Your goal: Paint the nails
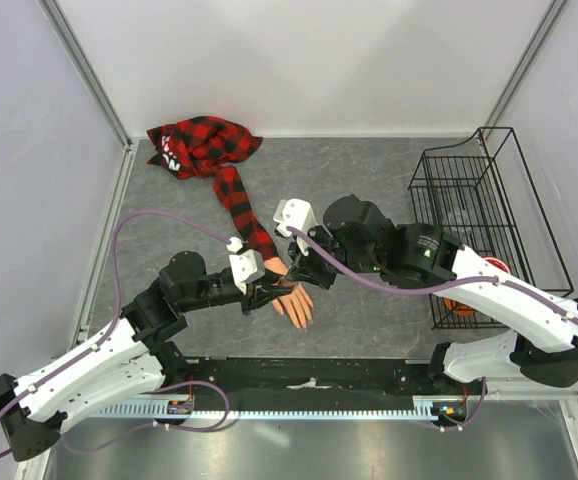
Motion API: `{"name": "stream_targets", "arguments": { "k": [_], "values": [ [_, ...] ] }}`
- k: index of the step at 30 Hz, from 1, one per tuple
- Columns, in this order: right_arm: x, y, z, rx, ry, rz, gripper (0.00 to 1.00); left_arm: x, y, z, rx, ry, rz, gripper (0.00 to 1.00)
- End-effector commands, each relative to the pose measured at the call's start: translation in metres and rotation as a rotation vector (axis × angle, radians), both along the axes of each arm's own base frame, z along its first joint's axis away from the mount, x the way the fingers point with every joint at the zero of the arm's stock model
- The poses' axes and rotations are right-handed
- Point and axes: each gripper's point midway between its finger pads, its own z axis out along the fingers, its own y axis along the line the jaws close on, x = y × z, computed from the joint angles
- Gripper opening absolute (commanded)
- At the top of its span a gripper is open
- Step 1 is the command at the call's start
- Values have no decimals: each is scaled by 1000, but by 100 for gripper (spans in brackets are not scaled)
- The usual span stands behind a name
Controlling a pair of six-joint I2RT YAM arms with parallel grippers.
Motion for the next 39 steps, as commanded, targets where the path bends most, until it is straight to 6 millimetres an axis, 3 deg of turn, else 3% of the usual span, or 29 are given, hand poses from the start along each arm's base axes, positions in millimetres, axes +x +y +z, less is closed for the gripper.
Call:
{"name": "stream_targets", "arguments": {
  "k": [1, 7, 13, 19, 22, 26, 28, 33, 39],
  "values": [
    [-4, 0, -19, -18, 35, -50, 0, 4, 1, 49, -133, -146, 18, 2],
    [10, -8, -8, 12, -19, -137, 0, 1, 1, 49, -135, -145, 3, 2],
    [14, -6, -11, 7, -15, -162, 0, -3, 2, 49, -139, -148, -11, 2],
    [-1, 1, -7, 29, 21, -76, 0, -2, 2, 50, -143, -148, -8, 2],
    [-2, 5, -19, 5, 49, -71, 0, -3, 2, 55, -158, -157, -6, 2],
    [0, 0, -52, -48, 100, -151, 0, 0, 5, 57, -169, -164, 17, 2],
    [-1, 0, -51, -1, 134, -188, 0, 0, 8, 58, -181, -172, 31, 2],
    [7, -3, -70, -54, 146, -260, 3, -1, 6, 58, -184, -158, 22, 2],
    [12, 0, -56, -41, 133, -273, 17, -3, 4, 55, -175, -151, 5, 2]
  ]
}}
